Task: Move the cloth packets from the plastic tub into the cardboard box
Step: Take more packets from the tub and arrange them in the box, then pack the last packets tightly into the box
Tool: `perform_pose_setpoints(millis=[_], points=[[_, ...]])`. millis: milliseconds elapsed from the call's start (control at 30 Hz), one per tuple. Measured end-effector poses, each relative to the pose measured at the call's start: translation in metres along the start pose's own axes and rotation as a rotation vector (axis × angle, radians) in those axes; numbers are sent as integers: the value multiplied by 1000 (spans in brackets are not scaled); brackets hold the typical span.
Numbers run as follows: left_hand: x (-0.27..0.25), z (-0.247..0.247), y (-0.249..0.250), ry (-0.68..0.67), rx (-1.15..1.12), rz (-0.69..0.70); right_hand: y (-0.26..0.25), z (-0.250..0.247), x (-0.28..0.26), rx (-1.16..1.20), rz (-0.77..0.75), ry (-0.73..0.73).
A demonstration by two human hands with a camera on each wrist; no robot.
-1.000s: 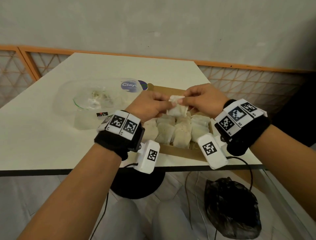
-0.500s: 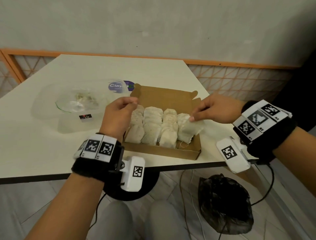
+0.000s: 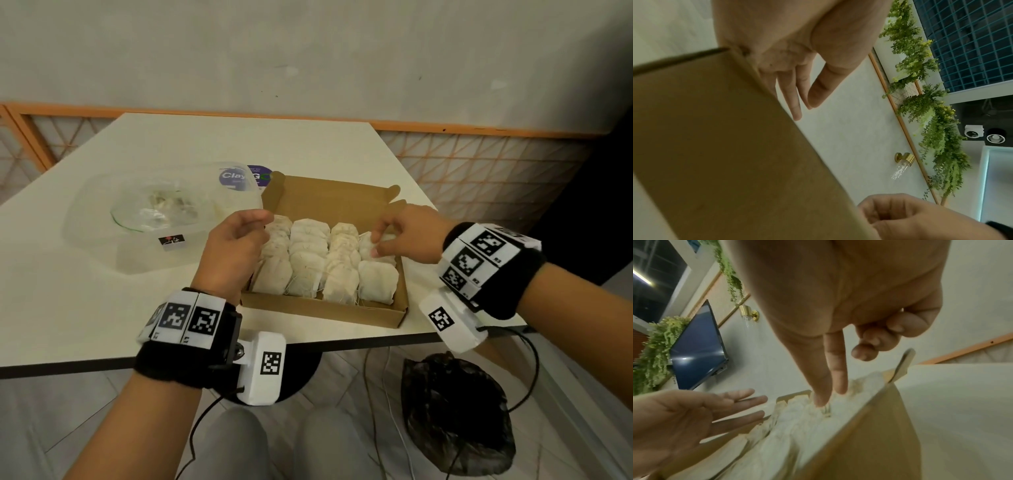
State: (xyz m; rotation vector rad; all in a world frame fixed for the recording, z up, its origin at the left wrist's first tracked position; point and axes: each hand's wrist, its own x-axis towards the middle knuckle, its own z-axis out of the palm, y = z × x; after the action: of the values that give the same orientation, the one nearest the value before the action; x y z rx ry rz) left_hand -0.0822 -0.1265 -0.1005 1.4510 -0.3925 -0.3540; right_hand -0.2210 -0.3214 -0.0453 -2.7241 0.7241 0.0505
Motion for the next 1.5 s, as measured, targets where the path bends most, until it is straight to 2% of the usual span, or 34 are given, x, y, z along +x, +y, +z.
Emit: perform_pose_setpoints(millis=[67, 100, 233, 367, 500, 633, 733, 833, 900, 967, 1033, 1100, 1167, 1300, 1400, 1500], points=[[0, -2, -2, -28, -23, -12, 5, -2, -9, -4, -29, 71], [0, -3, -3, -38, -33, -18, 7, 0, -15, -15, -31, 59], [-1, -2, -6, -39, -70, -18, 6, 16, -33, -110, 5, -92], [-1, 0, -7, -28, -41, -37, 2, 23, -31, -136, 52, 21], [-5, 1, 0, -9, -17, -42, 3, 20, -34, -68, 60, 49], [-3, -2, 28, -29, 76, 32, -19, 4, -40, 138, -92, 137], [10, -14, 58, -15, 67, 69, -58, 0, -40, 191, -250, 119], [26, -41, 80, 88, 105, 86, -101, 6, -31, 209, -367, 74], [37, -64, 85, 211, 161, 72, -125, 9, -21, 232, -414, 70], [48, -90, 84, 351, 232, 38, -146, 12, -7, 294, -409, 83], [58, -114, 80, 399, 273, -48, -167, 17, 16, 371, -378, 127], [64, -127, 74, 335, 347, -185, -184, 23, 46, 421, -309, 162], [66, -133, 68, 266, 362, -293, -200, 30, 74, 343, -217, 125], [69, -135, 61, 126, 462, -298, -218, 49, 98, 73, -96, -62], [71, -135, 60, 69, 544, -315, -219, 64, 102, 133, -59, -89], [70, -134, 56, 47, 471, -387, -217, 72, 106, 189, -81, -76]])
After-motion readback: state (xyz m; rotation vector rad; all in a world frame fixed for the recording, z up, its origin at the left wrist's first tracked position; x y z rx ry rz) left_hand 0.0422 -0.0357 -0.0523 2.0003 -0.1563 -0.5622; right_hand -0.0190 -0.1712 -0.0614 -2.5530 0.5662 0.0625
